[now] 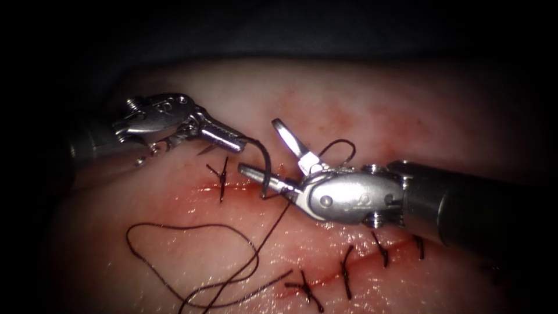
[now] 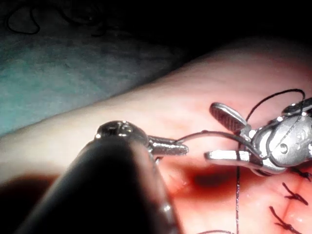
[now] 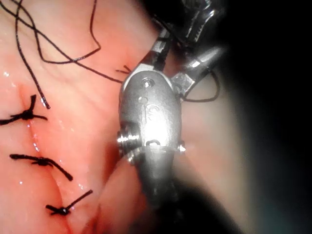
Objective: Wound Closure
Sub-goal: Hand the needle to the right gripper, then pass the needle back to the left to re-adjust.
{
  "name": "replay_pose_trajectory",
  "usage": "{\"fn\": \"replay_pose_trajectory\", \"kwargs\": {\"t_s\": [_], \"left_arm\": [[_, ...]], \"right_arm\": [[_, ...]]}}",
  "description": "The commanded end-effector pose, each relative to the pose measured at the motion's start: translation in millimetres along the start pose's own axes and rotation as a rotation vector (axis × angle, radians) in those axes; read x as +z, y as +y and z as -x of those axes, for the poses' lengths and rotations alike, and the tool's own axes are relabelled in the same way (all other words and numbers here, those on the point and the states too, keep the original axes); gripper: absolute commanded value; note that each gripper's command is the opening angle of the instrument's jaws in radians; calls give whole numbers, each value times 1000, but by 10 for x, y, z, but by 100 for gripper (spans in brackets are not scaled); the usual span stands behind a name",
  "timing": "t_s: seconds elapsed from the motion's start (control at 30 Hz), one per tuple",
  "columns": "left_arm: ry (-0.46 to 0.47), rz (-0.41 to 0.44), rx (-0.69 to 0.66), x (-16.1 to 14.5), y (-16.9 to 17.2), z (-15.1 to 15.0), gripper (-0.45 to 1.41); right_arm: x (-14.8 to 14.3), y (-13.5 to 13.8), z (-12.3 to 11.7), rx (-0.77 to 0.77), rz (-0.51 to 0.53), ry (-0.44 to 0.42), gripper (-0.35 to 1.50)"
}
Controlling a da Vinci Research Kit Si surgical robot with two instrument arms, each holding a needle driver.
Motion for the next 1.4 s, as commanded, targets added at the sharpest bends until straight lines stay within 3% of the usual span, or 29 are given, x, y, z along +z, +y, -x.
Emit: {"fn": "replay_pose_trajectory", "kwargs": {"t_s": [0.03,0.1,0.13,0.17,0.2,0.23,0.37,0.47,0.53,0.6,0.67,0.73,0.77,0.87,0.9,0.93,1.03,1.1,1.2,1.27,1.4], "left_arm": [[-4,1,0,5,-6,-5,-45],[-11,2,2,5,-5,-3,-45],[-17,4,3,6,-5,-2,-45],[-21,5,-2,6,-4,-2,-45],[-21,6,-1,6,-4,-1,-45],[-24,7,-1,6,-4,-1,-45],[-65,4,1,7,-4,5,-45],[-101,-158,16,8,-2,11,-45],[-117,-171,53,7,-1,13,-45],[-131,-222,148,6,-2,13,-45],[-233,-422,466,4,-3,14,-45],[-276,-451,572,8,0,21,-45],[-284,-445,569,9,1,24,-45],[-313,-472,492,12,4,33,7],[-327,-486,437,13,4,35,42],[-356,-517,381,15,4,34,56],[-399,-529,369,17,4,33,59],[-407,-576,331,21,6,31,81],[-416,-614,294,27,8,30,99],[-443,-617,276,32,9,29,99],[-410,-595,209,42,9,23,96]], "right_arm": [[13,-8,4,-1,-4,3,117],[14,-8,4,-2,-5,6,109],[13,-8,4,-1,-6,6,86],[12,-8,3,-1,-7,7,49],[11,-9,3,4,-11,6,-2],[10,-10,2,59,-29,-3,-35],[7,-11,-7,71,-40,-30,-35],[4,-10,-12,57,-79,-57,-35],[2,-9,-11,42,-91,-65,-35],[2,-8,-11,32,-102,-78,-35],[2,-7,-8,13,-138,-126,-35],[4,-5,-6,2,-175,-165,-35],[4,-4,-6,-2,-191,-178,-35],[6,3,-8,24,-241,-230,-35],[7,10,-9,45,-266,-274,-35],[7,16,-12,57,-285,-307,-35],[7,25,-16,58,-301,-327,-35],[6,32,-18,56,-317,-348,-35],[4,35,-18,52,-330,-363,-35],[2,36,-17,49,-339,-370,-35],[3,35,-14,36,-339,-369,-35]]}}
